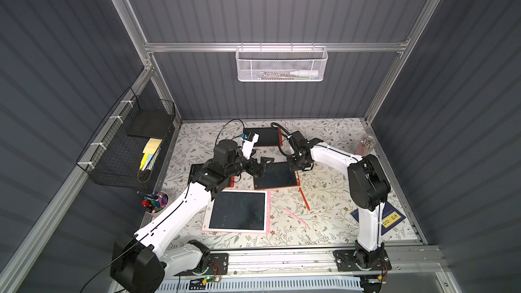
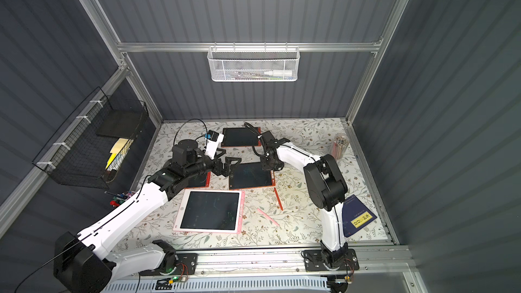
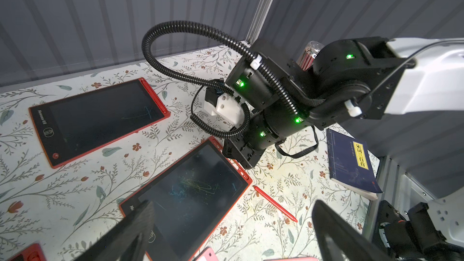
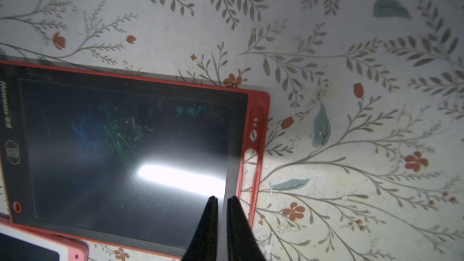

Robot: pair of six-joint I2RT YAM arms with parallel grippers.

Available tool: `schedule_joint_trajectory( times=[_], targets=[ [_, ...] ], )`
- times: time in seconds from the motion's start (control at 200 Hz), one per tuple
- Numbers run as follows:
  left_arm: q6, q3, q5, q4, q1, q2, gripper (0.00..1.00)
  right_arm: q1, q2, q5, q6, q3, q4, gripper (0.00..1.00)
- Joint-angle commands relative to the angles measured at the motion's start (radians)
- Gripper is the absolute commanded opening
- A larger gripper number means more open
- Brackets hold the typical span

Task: Place the stylus back onto the writing tablet
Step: Pick up the stylus from the center of the board.

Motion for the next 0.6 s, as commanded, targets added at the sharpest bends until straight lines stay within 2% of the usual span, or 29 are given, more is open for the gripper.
schedule_joint_trajectory(
  times=[0.0,0.065,0.31,0.595],
  targets=[
    [0.0,-0.008,0.022,0.024,0.0,-0.015,0.99,-0.002,-0.035,0.002,-0.006,-0.02,-0.047,0.15],
    [0.003,-0.01,0.024,0.022,0.0,-0.017,0.99,-0.002,-0.083,-0.039,-0.029,-0.075,-0.046,0.16],
    [0.013,-0.026,0.061,0.043,0.0,-0.026,0.99,0.012,-0.235,-0.047,0.002,-0.286,-0.033,0.22],
    [0.014,-0.03,0.09,-0.012,0.0,-0.026,0.99,0.063,-0.324,-0.01,0.039,-0.418,-0.029,0.25]
  ],
)
